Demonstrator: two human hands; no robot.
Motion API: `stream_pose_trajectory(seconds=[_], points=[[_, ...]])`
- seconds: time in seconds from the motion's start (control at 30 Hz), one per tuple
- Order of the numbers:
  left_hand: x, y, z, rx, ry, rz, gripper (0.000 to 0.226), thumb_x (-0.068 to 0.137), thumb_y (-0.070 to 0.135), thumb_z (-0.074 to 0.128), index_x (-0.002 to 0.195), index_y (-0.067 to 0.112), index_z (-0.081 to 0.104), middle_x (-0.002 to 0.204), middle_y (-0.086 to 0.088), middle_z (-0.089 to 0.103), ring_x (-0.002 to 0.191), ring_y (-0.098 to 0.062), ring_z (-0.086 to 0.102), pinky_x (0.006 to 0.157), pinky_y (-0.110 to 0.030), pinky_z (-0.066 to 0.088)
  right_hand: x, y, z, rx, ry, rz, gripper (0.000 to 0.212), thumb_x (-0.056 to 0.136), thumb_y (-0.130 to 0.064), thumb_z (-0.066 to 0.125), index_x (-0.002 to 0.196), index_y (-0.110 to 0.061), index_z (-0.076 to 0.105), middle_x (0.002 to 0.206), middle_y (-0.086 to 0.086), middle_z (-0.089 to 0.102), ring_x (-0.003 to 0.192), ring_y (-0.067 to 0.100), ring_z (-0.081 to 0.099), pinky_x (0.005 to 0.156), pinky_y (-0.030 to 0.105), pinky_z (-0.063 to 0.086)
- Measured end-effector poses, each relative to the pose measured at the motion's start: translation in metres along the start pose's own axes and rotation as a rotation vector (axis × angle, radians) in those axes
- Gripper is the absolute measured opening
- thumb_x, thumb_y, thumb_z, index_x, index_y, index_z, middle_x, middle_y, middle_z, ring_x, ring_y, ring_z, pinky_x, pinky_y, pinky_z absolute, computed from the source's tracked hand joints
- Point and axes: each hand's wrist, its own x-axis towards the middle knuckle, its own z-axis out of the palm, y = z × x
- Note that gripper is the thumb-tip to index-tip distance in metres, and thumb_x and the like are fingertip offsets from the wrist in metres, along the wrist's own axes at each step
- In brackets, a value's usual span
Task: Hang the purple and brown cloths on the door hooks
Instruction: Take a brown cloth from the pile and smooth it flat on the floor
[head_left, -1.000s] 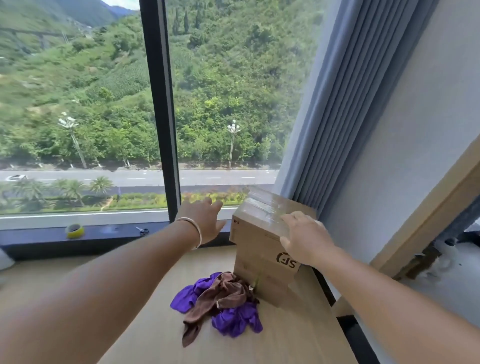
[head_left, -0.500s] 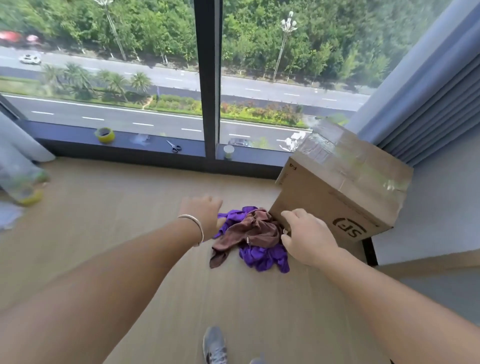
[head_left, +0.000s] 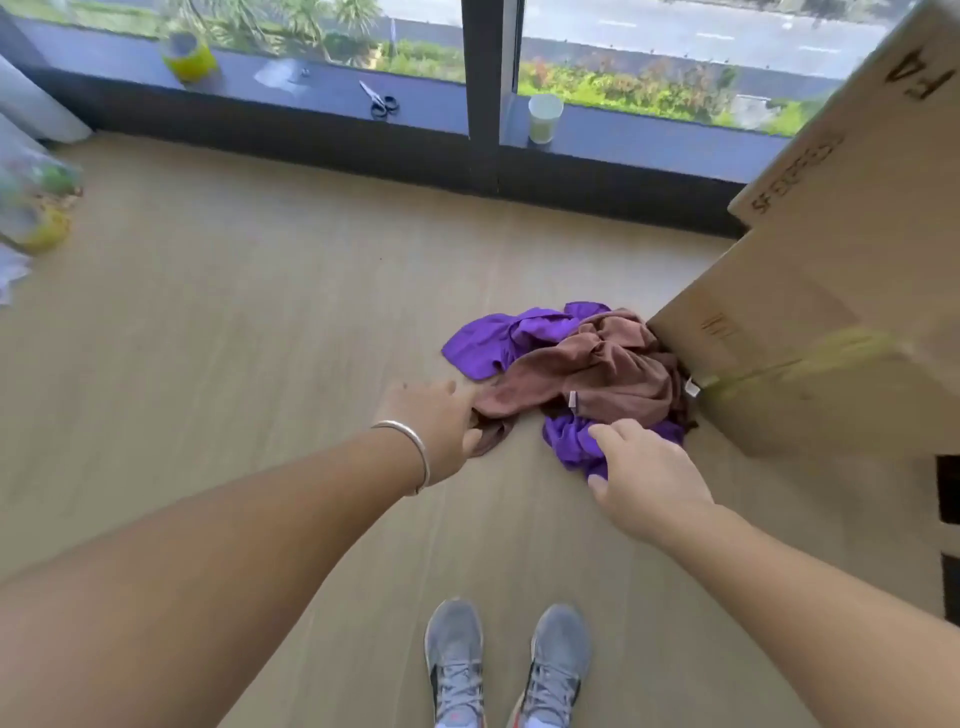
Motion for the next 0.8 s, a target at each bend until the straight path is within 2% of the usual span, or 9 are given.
stream_pose_trajectory(seconds=[0.1,0.23,0.33,0.43,0.5,0.6,0.67,0.73,0.8], points=[[0.035,-0.004,0.067,0.021,-0.039,-0.022,0.048,0.098,0.049,0.033,0.140,0.026,0.035,0.133,-0.002,0.049,0.113,-0.027,0.056,0.086,-0.036,0.038,0.040,0.007,0.061,-0.042,-0.022,-0.043,0.037,0.090,-0.033,0.050,0.124,-0.020,0.046,0.121,0.003,0.051,0.111,0.026,0.052,0.087,0.037,0.042],[0.071,-0.005,0.151,0.001,-0.107,-0.089,0.050,0.098,0.048,0.035,0.142,0.023,0.035,0.134,-0.004,0.049,0.112,-0.030,0.057,0.076,-0.034,0.036,0.087,0.017,0.128,-0.072,-0.058,-0.070,0.041,0.090,-0.032,0.051,0.127,-0.018,0.046,0.122,0.005,0.050,0.111,0.028,0.051,0.086,0.038,0.040],[0.096,-0.006,0.200,0.036,-0.111,-0.091,0.047,0.099,0.045,0.035,0.139,0.022,0.038,0.131,-0.004,0.051,0.113,-0.029,0.056,0.085,-0.036,0.042,0.121,0.021,0.170,-0.090,-0.050,-0.107,0.043,0.089,-0.032,0.051,0.129,-0.018,0.045,0.123,0.005,0.050,0.111,0.028,0.051,0.088,0.038,0.040],[0.124,-0.006,0.239,0.209,-0.086,0.088,0.046,0.098,0.043,0.036,0.139,0.021,0.037,0.134,-0.003,0.048,0.118,-0.025,0.052,0.094,-0.037,0.039,0.156,0.019,0.204,-0.107,-0.049,-0.146,0.044,0.088,-0.033,0.052,0.130,-0.018,0.045,0.123,0.006,0.049,0.112,0.028,0.051,0.089,0.038,0.039],[0.148,-0.006,0.267,0.225,-0.089,0.134,0.045,0.098,0.042,0.039,0.137,0.021,0.037,0.134,-0.003,0.047,0.119,-0.025,0.052,0.094,-0.037,0.039,0.184,0.018,0.229,-0.122,-0.021,-0.172,0.042,0.088,-0.033,0.053,0.128,-0.019,0.046,0.123,0.006,0.049,0.111,0.028,0.051,0.087,0.037,0.038],[0.178,-0.005,0.305,0.175,-0.119,0.100,0.043,0.096,0.042,0.043,0.136,0.026,0.037,0.136,-0.004,0.042,0.117,-0.027,0.052,0.090,-0.037,0.040,0.220,0.012,0.261,-0.143,0.006,-0.238,0.043,0.088,-0.029,0.052,0.130,-0.022,0.044,0.122,0.005,0.048,0.110,0.027,0.050,0.086,0.036,0.036],[0.197,-0.007,0.328,0.155,-0.121,0.055,0.045,0.095,0.043,0.044,0.137,0.029,0.034,0.138,-0.007,0.039,0.118,-0.027,0.051,0.092,-0.038,0.040,0.242,0.008,0.281,-0.147,0.020,-0.294,0.053,0.087,-0.025,0.052,0.138,-0.025,0.038,0.124,0.005,0.046,0.112,0.027,0.048,0.094,0.038,0.034],[0.215,-0.011,0.347,0.171,-0.113,0.020,0.058,0.095,0.045,0.044,0.147,0.029,0.024,0.148,-0.012,0.031,0.130,-0.029,0.041,0.105,-0.041,0.034,0.262,0.004,0.297,-0.180,0.055,-0.337,0.059,0.086,-0.022,0.053,0.141,-0.029,0.033,0.124,0.005,0.045,0.112,0.026,0.048,0.097,0.039,0.034],[0.227,-0.014,0.363,0.241,-0.081,0.004,0.072,0.095,0.047,0.044,0.153,0.019,0.011,0.156,-0.016,0.019,0.143,-0.030,0.024,0.116,-0.043,0.020,0.277,-0.001,0.311,-0.239,0.099,-0.367,0.054,0.087,-0.019,0.051,0.138,-0.028,0.036,0.120,0.004,0.046,0.109,0.026,0.048,0.092,0.039,0.036]])
